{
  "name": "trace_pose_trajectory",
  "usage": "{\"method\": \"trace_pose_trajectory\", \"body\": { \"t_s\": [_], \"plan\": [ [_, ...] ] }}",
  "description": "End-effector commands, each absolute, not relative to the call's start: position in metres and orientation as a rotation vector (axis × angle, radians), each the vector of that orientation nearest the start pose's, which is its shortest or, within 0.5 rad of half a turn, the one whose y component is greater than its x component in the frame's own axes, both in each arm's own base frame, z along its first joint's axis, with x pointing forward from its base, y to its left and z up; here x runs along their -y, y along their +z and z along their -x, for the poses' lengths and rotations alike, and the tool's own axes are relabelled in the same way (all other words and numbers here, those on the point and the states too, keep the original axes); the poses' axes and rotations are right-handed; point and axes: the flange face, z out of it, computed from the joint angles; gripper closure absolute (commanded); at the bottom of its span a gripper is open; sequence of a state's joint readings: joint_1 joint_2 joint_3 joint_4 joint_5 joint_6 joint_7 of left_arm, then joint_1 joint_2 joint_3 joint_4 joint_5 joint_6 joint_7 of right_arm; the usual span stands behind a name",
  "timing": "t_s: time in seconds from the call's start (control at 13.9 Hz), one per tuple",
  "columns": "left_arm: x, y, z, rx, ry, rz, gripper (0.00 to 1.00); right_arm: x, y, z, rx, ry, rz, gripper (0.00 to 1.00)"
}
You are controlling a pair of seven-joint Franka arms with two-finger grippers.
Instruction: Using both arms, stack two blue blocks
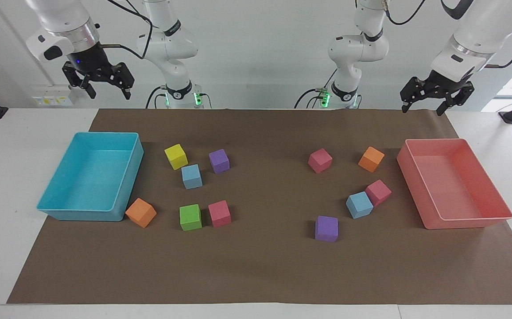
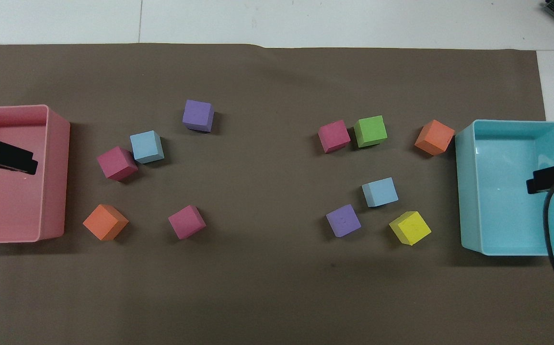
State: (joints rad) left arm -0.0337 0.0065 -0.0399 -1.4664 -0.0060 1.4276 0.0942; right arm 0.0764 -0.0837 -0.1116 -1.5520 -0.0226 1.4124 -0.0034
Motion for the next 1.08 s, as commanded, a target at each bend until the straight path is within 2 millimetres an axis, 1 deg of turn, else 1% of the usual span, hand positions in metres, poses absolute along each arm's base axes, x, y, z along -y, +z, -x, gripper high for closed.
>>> {"method": "trace_pose_trajectory", "body": {
  "t_s": [0.0, 0.29, 0.5, 0.79, 1.01],
  "plan": [
    [0.037, 0.662, -0.538, -0.263, 0.077, 3.151, 0.0, 0.023, 0.667, -0.507, -0.029, 0.079, 3.148, 0.0],
    [0.037, 0.662, -0.538, -0.263, 0.079, 3.151, 0.0, 0.023, 0.667, -0.506, -0.027, 0.076, 3.148, 0.0],
    [0.037, 0.663, -0.538, -0.264, 0.077, 3.151, 0.0, 0.013, 0.667, -0.506, -0.008, 0.073, 3.15, 0.0],
    [0.038, 0.662, -0.538, -0.259, 0.082, 3.151, 0.0, 0.012, 0.668, -0.506, -0.007, 0.068, 3.146, 0.0],
    [0.042, 0.663, -0.538, -0.271, 0.075, 3.15, 0.0, 0.0, 0.658, -0.506, 0.02, 0.053, 3.118, 0.0]
  ]
}}
